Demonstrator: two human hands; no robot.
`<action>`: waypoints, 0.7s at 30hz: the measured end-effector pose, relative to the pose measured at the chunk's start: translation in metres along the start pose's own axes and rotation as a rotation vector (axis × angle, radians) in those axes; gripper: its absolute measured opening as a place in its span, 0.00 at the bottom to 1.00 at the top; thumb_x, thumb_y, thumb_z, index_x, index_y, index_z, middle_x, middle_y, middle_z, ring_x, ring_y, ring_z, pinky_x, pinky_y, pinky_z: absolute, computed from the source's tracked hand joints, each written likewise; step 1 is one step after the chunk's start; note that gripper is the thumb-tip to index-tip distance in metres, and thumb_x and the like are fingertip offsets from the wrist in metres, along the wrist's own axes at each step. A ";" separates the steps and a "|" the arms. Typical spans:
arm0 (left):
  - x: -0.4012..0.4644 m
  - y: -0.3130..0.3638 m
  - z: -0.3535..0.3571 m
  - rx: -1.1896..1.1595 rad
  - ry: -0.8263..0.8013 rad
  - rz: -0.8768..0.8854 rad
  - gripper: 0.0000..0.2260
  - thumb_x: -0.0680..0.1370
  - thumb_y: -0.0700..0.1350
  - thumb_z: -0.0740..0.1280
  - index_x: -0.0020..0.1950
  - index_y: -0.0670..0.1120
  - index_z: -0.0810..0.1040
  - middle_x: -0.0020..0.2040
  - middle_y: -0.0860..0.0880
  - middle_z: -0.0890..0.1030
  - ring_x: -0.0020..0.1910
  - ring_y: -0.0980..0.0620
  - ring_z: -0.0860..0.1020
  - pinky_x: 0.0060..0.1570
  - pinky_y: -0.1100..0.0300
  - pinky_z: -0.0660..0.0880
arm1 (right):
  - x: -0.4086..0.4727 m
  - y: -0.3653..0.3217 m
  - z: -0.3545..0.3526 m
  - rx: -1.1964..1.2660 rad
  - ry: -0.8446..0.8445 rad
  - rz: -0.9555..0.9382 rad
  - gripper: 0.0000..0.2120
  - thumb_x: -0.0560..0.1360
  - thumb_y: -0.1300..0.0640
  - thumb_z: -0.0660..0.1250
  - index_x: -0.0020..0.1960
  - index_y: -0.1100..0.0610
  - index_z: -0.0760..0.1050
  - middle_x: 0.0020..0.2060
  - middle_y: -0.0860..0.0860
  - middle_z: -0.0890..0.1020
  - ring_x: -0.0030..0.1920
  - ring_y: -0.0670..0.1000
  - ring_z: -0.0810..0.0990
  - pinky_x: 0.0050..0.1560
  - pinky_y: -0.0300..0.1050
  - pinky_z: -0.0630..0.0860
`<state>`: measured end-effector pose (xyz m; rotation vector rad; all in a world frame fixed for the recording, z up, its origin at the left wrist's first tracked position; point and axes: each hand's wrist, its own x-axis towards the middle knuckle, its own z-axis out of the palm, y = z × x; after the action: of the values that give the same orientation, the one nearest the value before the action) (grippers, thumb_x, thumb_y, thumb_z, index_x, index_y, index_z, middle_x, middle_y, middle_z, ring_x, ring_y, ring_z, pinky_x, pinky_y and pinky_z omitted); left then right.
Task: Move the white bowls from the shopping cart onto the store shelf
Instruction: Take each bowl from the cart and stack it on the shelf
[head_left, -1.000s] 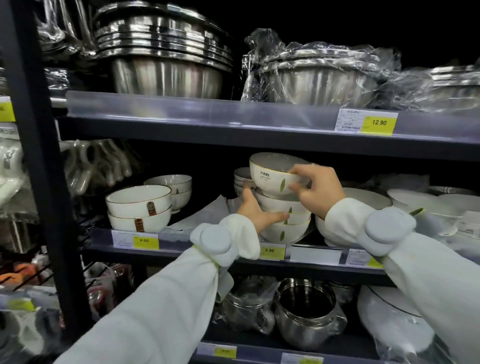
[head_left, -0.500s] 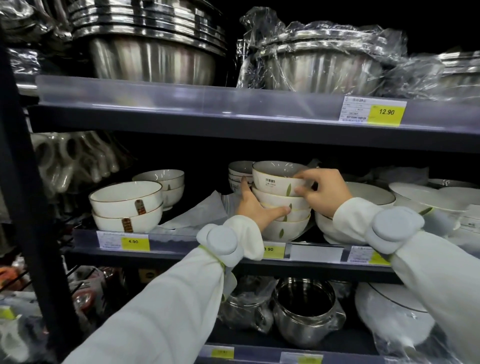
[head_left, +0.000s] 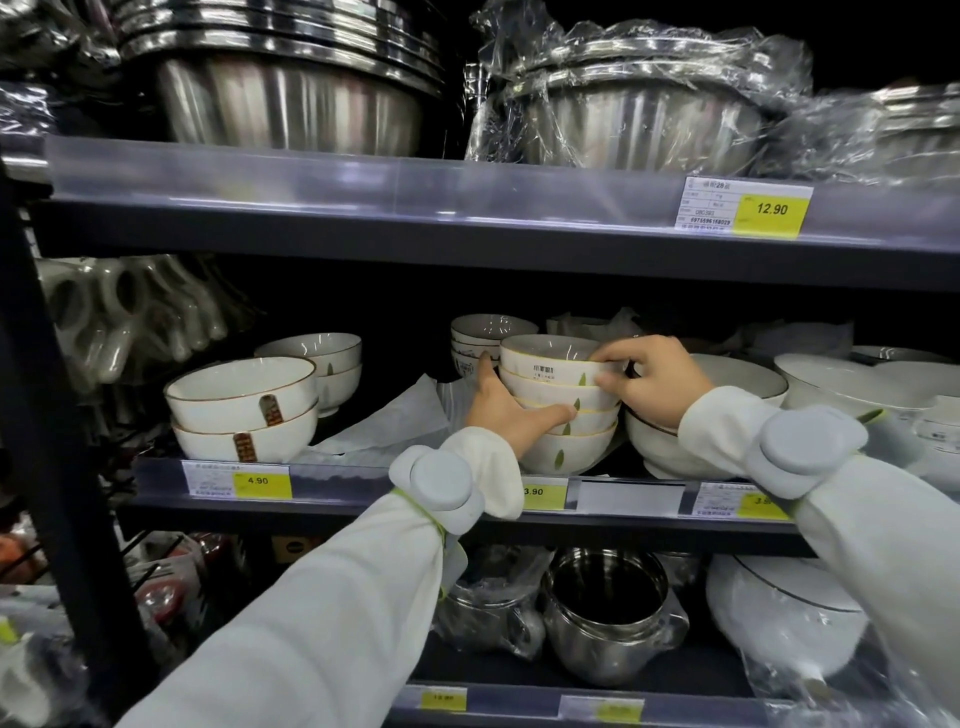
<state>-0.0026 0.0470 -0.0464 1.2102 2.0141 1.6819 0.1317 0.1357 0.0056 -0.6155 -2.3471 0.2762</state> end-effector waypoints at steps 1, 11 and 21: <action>0.000 0.000 0.000 -0.001 -0.006 -0.003 0.50 0.66 0.47 0.76 0.77 0.46 0.46 0.71 0.47 0.69 0.69 0.48 0.68 0.63 0.59 0.67 | 0.001 0.000 -0.001 0.005 -0.015 0.002 0.10 0.72 0.65 0.66 0.52 0.60 0.80 0.50 0.55 0.83 0.51 0.50 0.75 0.51 0.37 0.64; 0.005 0.000 -0.003 0.011 -0.038 -0.025 0.49 0.66 0.47 0.76 0.77 0.45 0.46 0.71 0.46 0.69 0.68 0.47 0.69 0.65 0.56 0.67 | 0.003 0.000 -0.004 0.043 -0.059 -0.004 0.10 0.73 0.65 0.64 0.53 0.59 0.80 0.50 0.54 0.82 0.51 0.48 0.73 0.53 0.40 0.66; 0.004 0.002 -0.002 0.015 -0.047 -0.037 0.37 0.67 0.45 0.75 0.71 0.45 0.60 0.66 0.47 0.74 0.63 0.47 0.73 0.56 0.61 0.68 | 0.003 0.002 -0.005 0.013 -0.097 -0.013 0.10 0.74 0.64 0.63 0.54 0.59 0.79 0.53 0.55 0.82 0.56 0.53 0.76 0.52 0.40 0.65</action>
<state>-0.0050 0.0485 -0.0430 1.1989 2.0127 1.6086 0.1339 0.1396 0.0103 -0.5927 -2.4394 0.3222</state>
